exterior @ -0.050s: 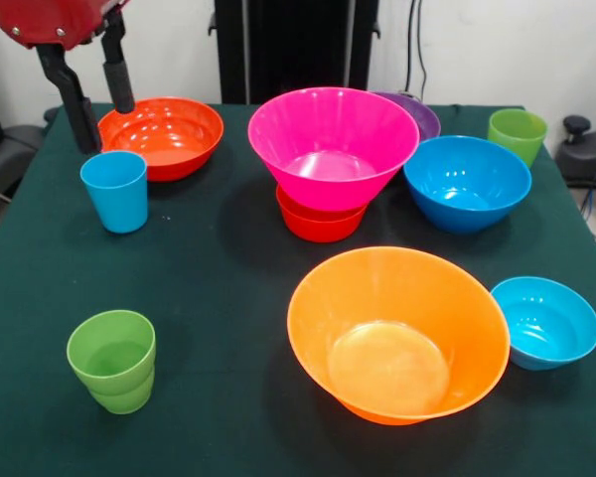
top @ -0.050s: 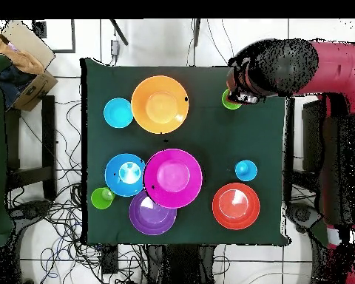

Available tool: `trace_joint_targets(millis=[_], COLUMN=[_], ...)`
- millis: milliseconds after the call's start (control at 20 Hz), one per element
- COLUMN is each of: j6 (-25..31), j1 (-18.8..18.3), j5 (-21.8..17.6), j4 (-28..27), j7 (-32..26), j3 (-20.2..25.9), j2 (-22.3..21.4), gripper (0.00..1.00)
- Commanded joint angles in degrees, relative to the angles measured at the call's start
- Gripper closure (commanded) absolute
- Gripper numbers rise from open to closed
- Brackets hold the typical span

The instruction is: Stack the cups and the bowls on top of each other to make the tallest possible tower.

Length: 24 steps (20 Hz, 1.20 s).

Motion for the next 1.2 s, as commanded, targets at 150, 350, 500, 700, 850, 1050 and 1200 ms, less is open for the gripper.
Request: trace_joint_targets(millis=[150, 350, 500, 700, 850, 1050, 1200], j6=[7.38, 9.25, 11.08, 9.67, 8.17, 8.50, 9.35], j1=[2.87, 4.31, 5.59, 6.92, 7.70, 6.02, 4.55], j5=[-1.95, -3.47, -4.30, -5.38, -5.76, -3.35, -2.00], j4=[-1.66, -4.31, -7.32, -8.78, -9.22, -8.58, -7.79], j7=[-14.22, -13.64, -13.73, -12.70, -11.48, -12.46, -12.27], j3=[-1.07, -2.31, -3.00, -3.67, -4.31, -3.97, -4.08], j2=[-2.75, -0.82, 1.44, 3.06, 3.93, 4.24, 4.05], gripper=[0.00, 0.00, 0.00, 0.00, 0.00, 0.00, 0.00])
